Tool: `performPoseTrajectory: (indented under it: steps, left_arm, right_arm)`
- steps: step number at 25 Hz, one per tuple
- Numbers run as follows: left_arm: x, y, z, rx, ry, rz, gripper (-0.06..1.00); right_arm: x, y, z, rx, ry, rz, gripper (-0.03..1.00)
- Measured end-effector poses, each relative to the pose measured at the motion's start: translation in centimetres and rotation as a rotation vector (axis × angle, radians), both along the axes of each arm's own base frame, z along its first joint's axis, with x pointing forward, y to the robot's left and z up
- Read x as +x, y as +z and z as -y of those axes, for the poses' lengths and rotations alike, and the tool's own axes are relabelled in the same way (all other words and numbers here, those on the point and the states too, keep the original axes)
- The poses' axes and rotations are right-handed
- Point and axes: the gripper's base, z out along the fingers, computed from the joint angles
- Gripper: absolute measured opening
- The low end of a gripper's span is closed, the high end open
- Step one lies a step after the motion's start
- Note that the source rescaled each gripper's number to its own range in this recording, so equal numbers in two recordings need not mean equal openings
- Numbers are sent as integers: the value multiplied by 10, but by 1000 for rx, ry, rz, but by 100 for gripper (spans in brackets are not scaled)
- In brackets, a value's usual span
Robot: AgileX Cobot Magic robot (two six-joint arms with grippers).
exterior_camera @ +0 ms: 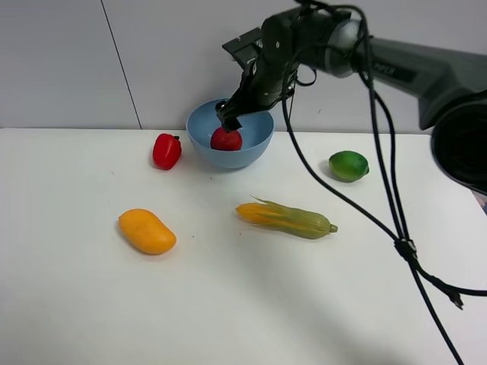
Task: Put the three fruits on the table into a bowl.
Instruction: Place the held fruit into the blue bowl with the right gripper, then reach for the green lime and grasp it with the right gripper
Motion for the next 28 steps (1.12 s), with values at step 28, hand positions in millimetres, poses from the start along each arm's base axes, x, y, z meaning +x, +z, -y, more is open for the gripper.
performPoseTrajectory:
  steps: [28]
  left_arm:
    - [0,0,0,0,-1,0,100]
  right_arm:
    - [-60,14,198,-311,-65,-215,100]
